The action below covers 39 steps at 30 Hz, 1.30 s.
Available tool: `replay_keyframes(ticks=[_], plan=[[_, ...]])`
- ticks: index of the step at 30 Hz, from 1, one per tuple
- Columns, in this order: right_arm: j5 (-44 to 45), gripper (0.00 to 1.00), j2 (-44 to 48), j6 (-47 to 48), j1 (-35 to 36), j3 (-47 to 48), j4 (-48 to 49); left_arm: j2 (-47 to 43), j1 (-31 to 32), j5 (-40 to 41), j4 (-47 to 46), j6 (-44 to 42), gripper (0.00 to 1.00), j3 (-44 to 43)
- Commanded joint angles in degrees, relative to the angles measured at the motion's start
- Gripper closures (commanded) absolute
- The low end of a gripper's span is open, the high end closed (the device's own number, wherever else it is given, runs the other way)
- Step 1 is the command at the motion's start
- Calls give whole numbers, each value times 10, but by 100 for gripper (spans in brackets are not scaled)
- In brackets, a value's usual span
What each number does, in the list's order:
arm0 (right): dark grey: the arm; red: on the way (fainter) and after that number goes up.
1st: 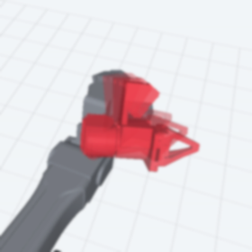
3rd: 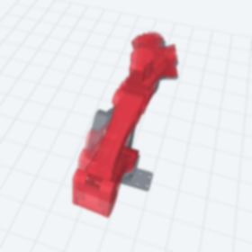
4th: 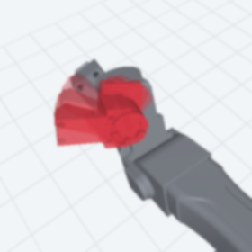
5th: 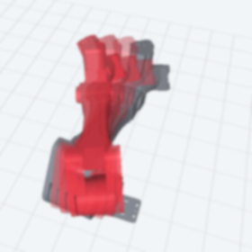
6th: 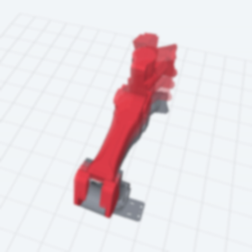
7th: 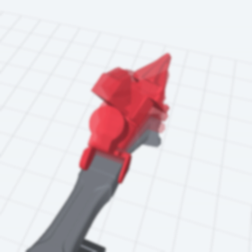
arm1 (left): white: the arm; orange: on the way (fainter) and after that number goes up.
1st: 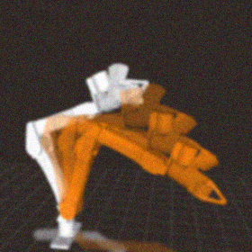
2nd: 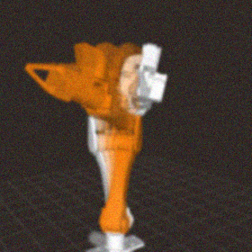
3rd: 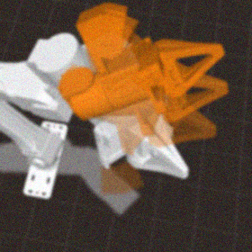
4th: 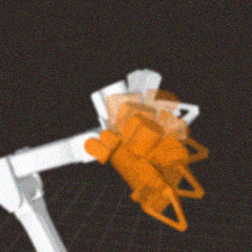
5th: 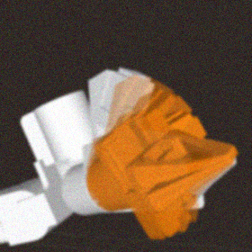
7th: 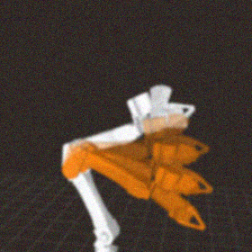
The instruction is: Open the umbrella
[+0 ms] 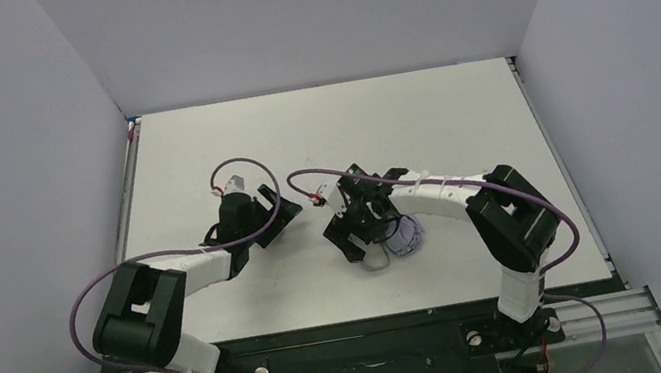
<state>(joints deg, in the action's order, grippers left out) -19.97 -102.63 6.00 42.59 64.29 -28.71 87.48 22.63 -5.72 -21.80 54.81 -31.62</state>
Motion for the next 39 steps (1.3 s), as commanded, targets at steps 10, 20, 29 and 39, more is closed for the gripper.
replay_keyframes(ticks=[10,20,29,39], plan=[[-94,17,68,12,-57,122,-64,-41,-20,4,3,-61,22,-12],[-49,28,148,-54,-158,129,-86,-46,-20,2,2,-67,22,-25],[65,21,152,-34,-158,20,-129,-65,-19,-6,-8,-126,6,-44],[70,22,76,-73,-121,-2,-62,-163,-35,15,55,-270,3,-35]])
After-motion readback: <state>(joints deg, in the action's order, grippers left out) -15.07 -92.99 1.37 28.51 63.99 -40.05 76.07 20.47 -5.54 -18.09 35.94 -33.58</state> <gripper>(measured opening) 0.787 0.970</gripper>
